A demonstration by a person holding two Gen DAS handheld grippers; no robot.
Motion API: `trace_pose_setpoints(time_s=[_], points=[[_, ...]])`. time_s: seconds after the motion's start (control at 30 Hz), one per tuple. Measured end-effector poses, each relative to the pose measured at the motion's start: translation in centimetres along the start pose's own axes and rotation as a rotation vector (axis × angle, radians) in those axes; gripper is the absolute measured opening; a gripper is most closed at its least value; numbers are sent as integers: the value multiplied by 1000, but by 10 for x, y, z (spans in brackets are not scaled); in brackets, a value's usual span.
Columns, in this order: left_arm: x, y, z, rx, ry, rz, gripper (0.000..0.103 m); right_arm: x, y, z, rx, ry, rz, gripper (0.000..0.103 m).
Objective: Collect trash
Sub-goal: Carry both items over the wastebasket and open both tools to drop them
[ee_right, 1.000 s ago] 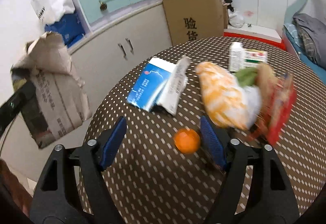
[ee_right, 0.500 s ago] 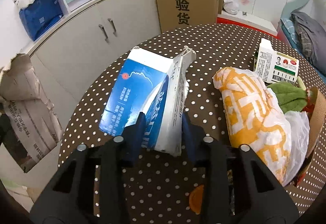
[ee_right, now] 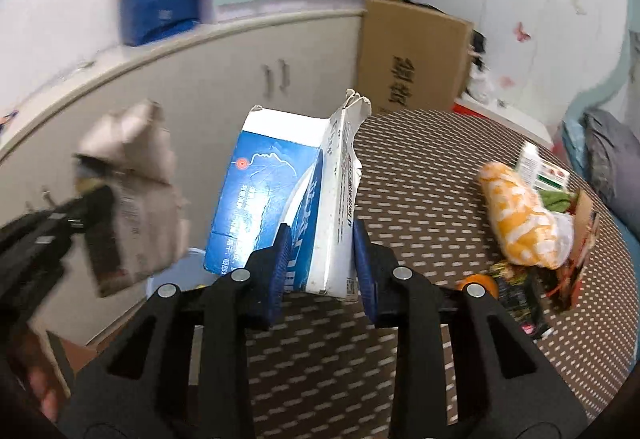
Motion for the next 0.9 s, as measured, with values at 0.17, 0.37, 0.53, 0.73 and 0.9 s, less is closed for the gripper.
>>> trace_pose_setpoints(time_s=[0.17,0.37,0.53,0.73,0.9], points=[[-11,8,-42,44,54,-10,5,-5,7,-59,72,81,15,31],[-25,3,-99,113,119,-50,5,-12,-20,-120,145,161,-30,31],[-40,-15,-148,167,176,-110,5,-15,-54,-164,175,210,-79,31],[-44,-50,-191,202,241,-177,5,-14,-97,-190,165,228,-128,31],[-30,-81,-209,209,265,-203,9,-15,-121,-190,156,206,-162,31]])
Point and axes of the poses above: each gripper's, at about its wrist camera, not at the fingertips, and y roughly against the way its jaws point, z to its right, x to its top, the point moved 6 cm from there along -y, roughly the way its jaws point, and after that the axes turned 12 degrees about -z, right-handed, at the moved point
